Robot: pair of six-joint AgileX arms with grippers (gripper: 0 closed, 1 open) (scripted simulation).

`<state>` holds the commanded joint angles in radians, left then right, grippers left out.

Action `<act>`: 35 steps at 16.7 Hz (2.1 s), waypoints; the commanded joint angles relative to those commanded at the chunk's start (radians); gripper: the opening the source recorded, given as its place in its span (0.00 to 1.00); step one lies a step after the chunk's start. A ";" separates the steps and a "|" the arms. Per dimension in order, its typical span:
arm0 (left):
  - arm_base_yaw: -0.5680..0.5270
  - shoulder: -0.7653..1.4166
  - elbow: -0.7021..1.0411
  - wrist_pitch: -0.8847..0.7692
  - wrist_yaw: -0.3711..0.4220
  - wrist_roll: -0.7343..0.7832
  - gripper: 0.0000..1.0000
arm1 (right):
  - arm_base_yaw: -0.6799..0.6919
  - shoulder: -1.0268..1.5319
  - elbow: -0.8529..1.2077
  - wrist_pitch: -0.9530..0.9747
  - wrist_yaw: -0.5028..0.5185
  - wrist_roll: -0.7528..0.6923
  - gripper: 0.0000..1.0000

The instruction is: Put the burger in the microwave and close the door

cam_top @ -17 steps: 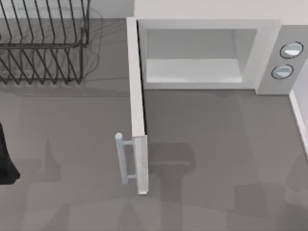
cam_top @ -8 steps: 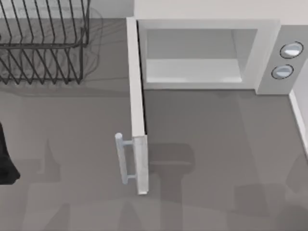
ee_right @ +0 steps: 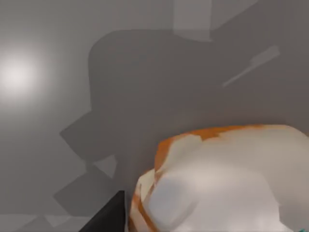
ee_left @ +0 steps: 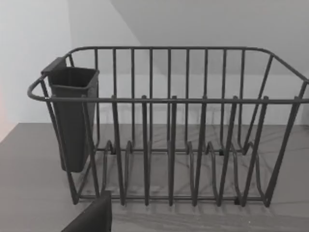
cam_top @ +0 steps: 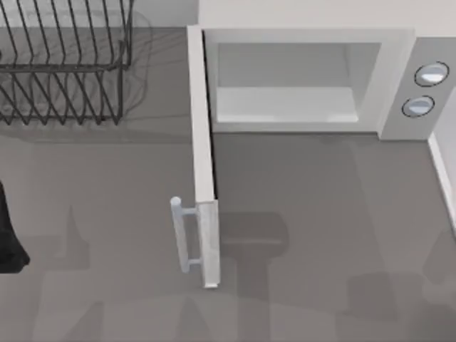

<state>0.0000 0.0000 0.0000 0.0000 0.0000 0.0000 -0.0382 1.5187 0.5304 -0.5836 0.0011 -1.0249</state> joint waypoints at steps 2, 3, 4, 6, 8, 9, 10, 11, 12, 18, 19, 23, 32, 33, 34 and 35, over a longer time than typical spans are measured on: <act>0.000 0.000 0.000 0.000 0.000 0.000 1.00 | 0.000 0.000 0.000 0.000 0.000 0.000 0.00; 0.000 0.000 0.000 0.000 0.000 0.000 1.00 | 0.000 0.000 0.000 0.000 0.000 0.000 0.00; 0.000 0.000 0.000 0.000 0.000 0.000 1.00 | 0.000 0.000 0.000 0.000 0.000 0.000 0.00; 0.000 0.000 0.000 0.000 0.000 0.000 1.00 | 0.000 0.000 0.000 0.000 0.000 0.000 0.00; 0.000 0.000 0.000 0.000 0.000 0.000 1.00 | -0.001 -0.070 0.054 -0.118 -0.008 0.028 0.00; 0.000 0.000 0.000 0.000 0.000 0.000 1.00 | -0.002 -0.074 0.065 -0.132 -0.008 0.026 0.00; 0.000 0.000 0.000 0.000 0.000 0.000 1.00 | -0.003 -0.082 0.084 -0.156 -0.008 0.024 0.00; 0.000 0.000 0.000 0.000 0.000 0.000 1.00 | -0.003 -0.093 0.108 -0.190 -0.008 0.022 0.00; 0.000 0.000 0.000 0.000 0.000 0.000 1.00 | -0.004 -0.108 0.136 -0.236 -0.008 0.020 0.00; 0.000 0.000 0.000 0.000 0.000 0.000 1.00 | -0.006 -0.220 0.318 -0.550 -0.008 0.017 0.00; 0.000 0.000 0.000 0.000 0.000 0.000 1.00 | -0.006 -0.234 0.337 -0.573 -0.007 0.018 0.00; 0.000 0.000 0.000 0.000 0.000 0.000 1.00 | -0.006 -0.245 0.349 -0.588 -0.007 0.020 0.00; 0.000 0.000 0.000 0.000 0.000 0.000 1.00 | 0.167 -0.059 0.472 -0.291 0.073 0.235 0.00; 0.000 0.000 0.000 0.000 0.000 0.000 1.00 | 0.206 -0.007 0.494 -0.210 0.094 0.289 0.00; 0.000 0.000 0.000 0.000 0.000 0.000 1.00 | 0.246 0.051 0.513 -0.124 0.116 0.347 0.00; 0.000 0.000 0.000 0.000 0.000 0.000 1.00 | 0.286 0.111 0.531 -0.034 0.139 0.408 0.00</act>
<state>0.0000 0.0000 0.0000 0.0000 0.0000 0.0000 0.2473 1.6302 1.0618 -0.6180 0.1396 -0.6165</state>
